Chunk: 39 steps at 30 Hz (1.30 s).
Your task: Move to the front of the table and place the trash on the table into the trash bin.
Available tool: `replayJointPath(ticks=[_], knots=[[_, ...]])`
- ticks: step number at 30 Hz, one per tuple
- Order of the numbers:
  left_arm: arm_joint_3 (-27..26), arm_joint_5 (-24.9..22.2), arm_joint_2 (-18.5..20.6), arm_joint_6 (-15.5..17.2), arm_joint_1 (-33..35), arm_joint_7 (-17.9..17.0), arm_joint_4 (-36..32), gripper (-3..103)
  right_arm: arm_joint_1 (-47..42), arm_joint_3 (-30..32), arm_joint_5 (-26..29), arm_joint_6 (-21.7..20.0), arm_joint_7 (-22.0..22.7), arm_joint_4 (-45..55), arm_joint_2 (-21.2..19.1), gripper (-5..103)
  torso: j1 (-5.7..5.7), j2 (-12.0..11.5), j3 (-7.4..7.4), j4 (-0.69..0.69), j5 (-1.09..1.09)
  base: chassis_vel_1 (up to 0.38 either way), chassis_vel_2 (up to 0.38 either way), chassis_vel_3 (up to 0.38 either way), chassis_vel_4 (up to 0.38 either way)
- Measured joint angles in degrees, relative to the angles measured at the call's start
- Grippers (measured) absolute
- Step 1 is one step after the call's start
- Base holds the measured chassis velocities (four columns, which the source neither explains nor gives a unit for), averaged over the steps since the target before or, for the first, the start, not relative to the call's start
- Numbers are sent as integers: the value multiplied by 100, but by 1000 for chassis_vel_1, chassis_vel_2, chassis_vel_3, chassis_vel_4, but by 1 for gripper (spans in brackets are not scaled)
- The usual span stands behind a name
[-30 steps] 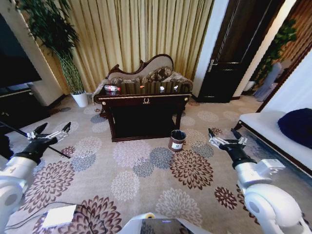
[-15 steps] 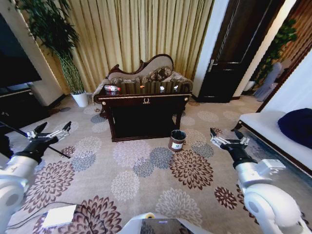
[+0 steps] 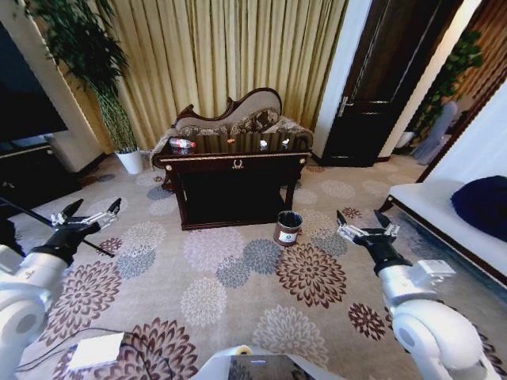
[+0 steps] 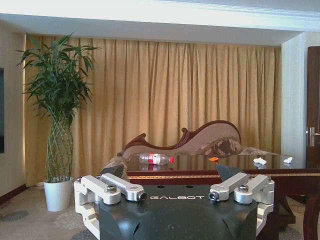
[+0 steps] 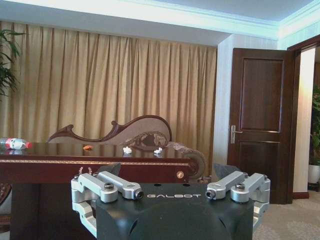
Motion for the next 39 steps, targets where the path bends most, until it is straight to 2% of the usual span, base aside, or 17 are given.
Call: replayJointPath(ticks=[10,17,21,24,29,34,39], knots=[[44,43,-10,-31,-23,18,18,100,-18,-2,5,27,-7,0,30,100,-1,1,-1,0,0,-90,82,90,-83],[87,71,-13,-34,-58,19,20,100,-32,8,5,37,-40,0,36,100,3,-2,2,-1,-4,-229,235,237,-232],[87,72,-12,-36,-60,22,19,100,-34,11,5,39,-50,0,35,100,4,-3,2,0,6,-221,259,243,-269],[81,72,-14,-37,-53,26,22,100,-35,11,5,43,-54,0,38,100,3,-2,2,-2,0,-216,174,205,-223],[73,78,-22,-46,-38,38,23,100,-50,9,2,49,-71,0,54,100,-1,1,-1,3,-2,-153,226,176,-207],[72,79,-21,-50,-55,45,23,100,-68,8,1,55,-82,0,57,100,0,1,0,-2,-1,-191,195,196,-212],[66,79,-32,-56,-44,53,23,100,-80,-6,-4,66,-92,0,67,100,0,0,0,-1,0,-245,217,247,-236]])
